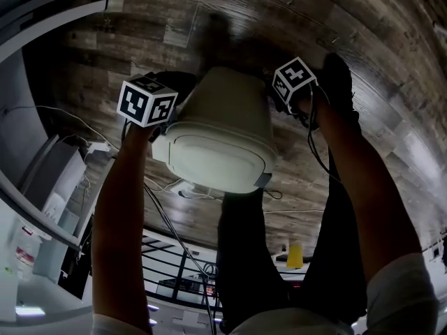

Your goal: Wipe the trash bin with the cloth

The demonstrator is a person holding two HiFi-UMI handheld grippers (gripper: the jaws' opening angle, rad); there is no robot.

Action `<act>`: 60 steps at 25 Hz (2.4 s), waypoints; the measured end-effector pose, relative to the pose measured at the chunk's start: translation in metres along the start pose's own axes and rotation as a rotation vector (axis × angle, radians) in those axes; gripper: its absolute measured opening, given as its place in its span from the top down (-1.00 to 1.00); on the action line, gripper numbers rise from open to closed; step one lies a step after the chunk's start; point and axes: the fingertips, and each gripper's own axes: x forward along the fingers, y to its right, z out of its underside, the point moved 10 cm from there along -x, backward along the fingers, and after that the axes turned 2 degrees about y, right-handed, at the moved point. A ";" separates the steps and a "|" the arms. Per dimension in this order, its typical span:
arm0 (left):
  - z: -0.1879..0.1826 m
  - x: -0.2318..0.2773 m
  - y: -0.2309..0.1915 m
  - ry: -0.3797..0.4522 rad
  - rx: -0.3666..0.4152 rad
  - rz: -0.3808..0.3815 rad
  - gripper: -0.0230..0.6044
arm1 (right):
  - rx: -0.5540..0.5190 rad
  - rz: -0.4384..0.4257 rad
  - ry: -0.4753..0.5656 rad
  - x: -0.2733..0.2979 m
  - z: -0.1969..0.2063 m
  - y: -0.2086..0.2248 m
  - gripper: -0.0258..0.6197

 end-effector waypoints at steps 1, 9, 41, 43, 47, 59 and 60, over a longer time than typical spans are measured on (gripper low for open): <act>-0.001 0.001 -0.001 -0.005 0.007 -0.001 0.92 | 0.007 0.004 0.010 -0.002 -0.003 0.003 0.62; -0.007 0.007 -0.015 0.008 0.038 0.001 0.92 | -0.012 -0.001 0.094 -0.007 -0.059 -0.002 0.62; 0.025 0.030 -0.045 0.024 0.129 0.026 0.92 | -0.116 -0.080 0.085 0.090 -0.150 -0.035 0.62; 0.021 0.034 -0.042 0.011 0.145 0.032 0.92 | -0.091 -0.094 0.097 0.090 -0.143 -0.027 0.62; 0.011 0.038 -0.035 -0.010 0.186 0.047 0.92 | -0.052 -0.094 0.096 0.089 -0.123 -0.010 0.62; -0.021 0.020 -0.003 0.051 0.240 0.030 0.92 | -0.252 0.207 -0.147 0.062 -0.016 0.030 0.62; -0.023 0.013 0.002 0.066 0.244 0.024 0.92 | -0.275 0.225 -0.133 0.053 -0.008 0.028 0.62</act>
